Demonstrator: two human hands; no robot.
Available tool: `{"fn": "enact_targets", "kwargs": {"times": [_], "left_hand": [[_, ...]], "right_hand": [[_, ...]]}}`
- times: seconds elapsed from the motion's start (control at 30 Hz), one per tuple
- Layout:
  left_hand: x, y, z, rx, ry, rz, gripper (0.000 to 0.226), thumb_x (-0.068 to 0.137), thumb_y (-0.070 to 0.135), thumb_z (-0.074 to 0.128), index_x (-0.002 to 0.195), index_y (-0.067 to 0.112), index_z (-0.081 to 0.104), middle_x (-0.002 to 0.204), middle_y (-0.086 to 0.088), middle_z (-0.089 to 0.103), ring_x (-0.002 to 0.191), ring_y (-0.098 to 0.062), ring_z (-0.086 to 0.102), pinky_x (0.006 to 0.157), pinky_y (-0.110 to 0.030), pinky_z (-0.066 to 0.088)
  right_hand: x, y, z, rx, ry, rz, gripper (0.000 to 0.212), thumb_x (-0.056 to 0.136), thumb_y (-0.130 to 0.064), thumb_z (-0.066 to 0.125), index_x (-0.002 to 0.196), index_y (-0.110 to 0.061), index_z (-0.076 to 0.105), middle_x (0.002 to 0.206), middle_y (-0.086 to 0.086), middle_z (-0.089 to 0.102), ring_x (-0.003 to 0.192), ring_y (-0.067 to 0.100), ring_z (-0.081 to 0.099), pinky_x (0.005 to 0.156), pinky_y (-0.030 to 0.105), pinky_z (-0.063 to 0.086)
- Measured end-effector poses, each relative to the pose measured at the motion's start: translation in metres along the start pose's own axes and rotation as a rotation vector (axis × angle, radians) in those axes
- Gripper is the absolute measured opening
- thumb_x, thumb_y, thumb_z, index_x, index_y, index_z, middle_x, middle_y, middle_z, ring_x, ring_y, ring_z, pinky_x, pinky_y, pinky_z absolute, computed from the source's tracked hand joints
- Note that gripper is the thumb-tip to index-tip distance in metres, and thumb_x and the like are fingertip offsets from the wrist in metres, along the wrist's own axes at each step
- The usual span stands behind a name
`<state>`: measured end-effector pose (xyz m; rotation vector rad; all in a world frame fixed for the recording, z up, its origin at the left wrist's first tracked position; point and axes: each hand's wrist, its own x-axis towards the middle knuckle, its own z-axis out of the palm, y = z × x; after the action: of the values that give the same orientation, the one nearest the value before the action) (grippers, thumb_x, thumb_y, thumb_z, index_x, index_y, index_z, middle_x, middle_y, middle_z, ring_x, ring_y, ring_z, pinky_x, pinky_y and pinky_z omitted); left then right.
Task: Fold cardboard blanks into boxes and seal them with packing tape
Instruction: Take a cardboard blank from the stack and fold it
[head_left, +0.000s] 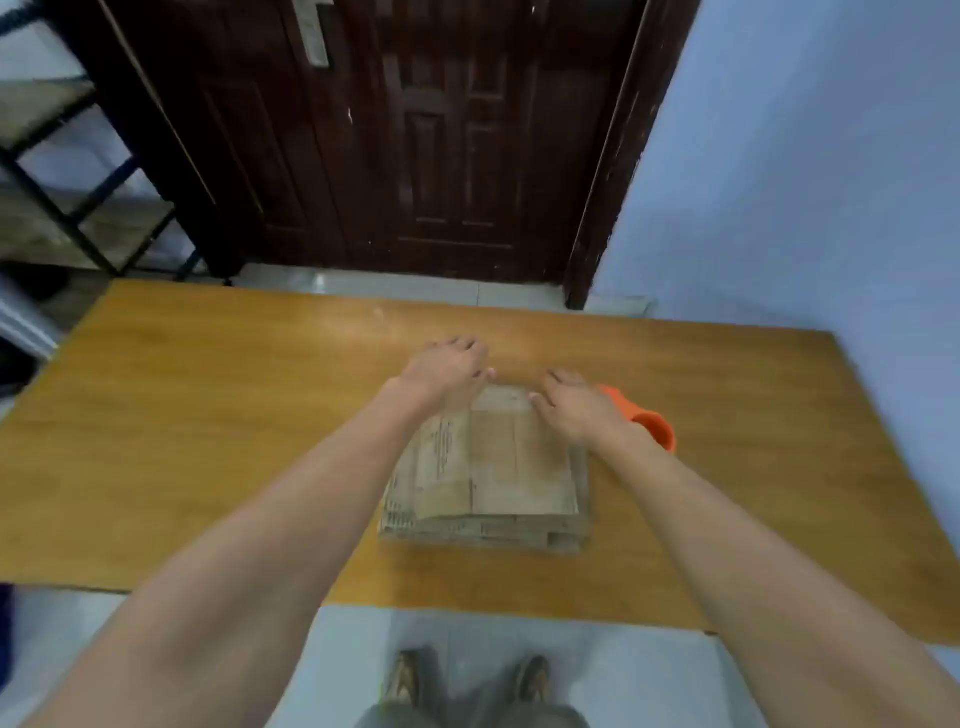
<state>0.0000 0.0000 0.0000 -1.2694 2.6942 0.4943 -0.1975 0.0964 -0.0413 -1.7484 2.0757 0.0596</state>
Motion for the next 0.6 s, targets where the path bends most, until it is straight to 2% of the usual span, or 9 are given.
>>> {"fn": "enact_targets", "kwargs": {"times": [0.13, 0.27, 0.37, 0.43, 0.6], "left_hand": [[0.011, -0.028, 0.061, -0.083, 0.202, 0.003, 0.044, 0.110, 0.037, 0.040, 0.149, 0.018, 0.047, 0.157, -0.010, 0.048, 0.142, -0.034, 0.045, 0.113, -0.047, 0.039], [0.015, -0.053, 0.099, -0.164, 0.377, 0.051, 0.062, 0.103, 0.055, 0.036, 0.149, 0.018, 0.053, 0.159, -0.010, 0.047, 0.139, -0.035, 0.051, 0.112, -0.052, 0.044], [0.012, -0.065, 0.122, -0.098, 0.473, 0.078, 0.048, 0.107, 0.048, 0.044, 0.141, 0.019, 0.059, 0.145, -0.008, 0.058, 0.130, -0.034, 0.054, 0.099, -0.045, 0.048], [0.010, -0.064, 0.132, -0.013, 0.522, 0.052, 0.041, 0.106, 0.048, 0.046, 0.137, 0.023, 0.059, 0.136, -0.004, 0.064, 0.126, -0.031, 0.056, 0.090, -0.045, 0.049], [0.012, -0.056, 0.150, 0.069, 0.506, -0.002, 0.037, 0.103, 0.055, 0.044, 0.123, 0.030, 0.063, 0.122, 0.001, 0.067, 0.111, -0.030, 0.062, 0.075, -0.041, 0.050]], "right_hand": [[0.012, 0.016, 0.059, 0.051, 0.163, -0.051, 0.056, 0.111, -0.043, 0.036, 0.159, -0.014, 0.038, 0.164, 0.013, 0.037, 0.149, 0.035, 0.036, 0.122, 0.044, 0.030], [0.015, 0.033, 0.106, 0.160, 0.338, -0.082, 0.058, 0.112, -0.046, 0.034, 0.163, -0.019, 0.033, 0.170, 0.008, 0.028, 0.156, 0.026, 0.025, 0.128, 0.040, 0.017], [0.016, 0.041, 0.128, 0.354, 0.432, -0.042, 0.053, 0.112, -0.045, 0.035, 0.161, -0.027, 0.038, 0.169, 0.000, 0.032, 0.156, 0.018, 0.024, 0.125, 0.030, 0.015], [0.017, 0.045, 0.134, 0.455, 0.448, -0.026, 0.050, 0.112, -0.044, 0.036, 0.160, -0.032, 0.039, 0.168, -0.008, 0.033, 0.156, 0.011, 0.022, 0.119, 0.024, 0.012], [0.017, 0.059, 0.129, 0.455, 0.412, -0.068, 0.052, 0.109, -0.043, 0.044, 0.160, -0.034, 0.040, 0.166, -0.013, 0.036, 0.153, 0.008, 0.028, 0.124, 0.031, 0.019]]}}
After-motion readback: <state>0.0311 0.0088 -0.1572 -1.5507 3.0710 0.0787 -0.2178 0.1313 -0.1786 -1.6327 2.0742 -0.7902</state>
